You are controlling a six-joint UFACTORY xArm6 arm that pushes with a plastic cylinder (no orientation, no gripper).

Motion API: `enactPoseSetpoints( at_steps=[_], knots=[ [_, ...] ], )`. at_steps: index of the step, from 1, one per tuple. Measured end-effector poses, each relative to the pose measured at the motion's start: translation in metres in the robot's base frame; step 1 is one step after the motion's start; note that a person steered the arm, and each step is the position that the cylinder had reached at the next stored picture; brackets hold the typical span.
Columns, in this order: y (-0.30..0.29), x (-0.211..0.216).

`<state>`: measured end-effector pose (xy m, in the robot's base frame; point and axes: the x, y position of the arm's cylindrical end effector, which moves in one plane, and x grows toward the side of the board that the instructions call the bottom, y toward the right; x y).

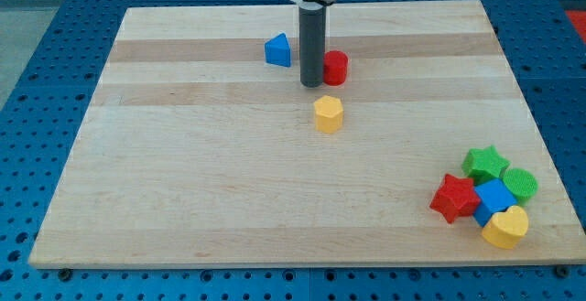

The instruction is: Slide blue triangle to center left

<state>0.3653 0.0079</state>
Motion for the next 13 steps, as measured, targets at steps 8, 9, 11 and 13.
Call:
enactPoseSetpoints(
  at_steps=[8,9,11,13],
  knots=[
    [-0.199,-0.066],
    [-0.232,-0.051],
    [-0.164,-0.091],
    [-0.097,-0.049]
  ],
)
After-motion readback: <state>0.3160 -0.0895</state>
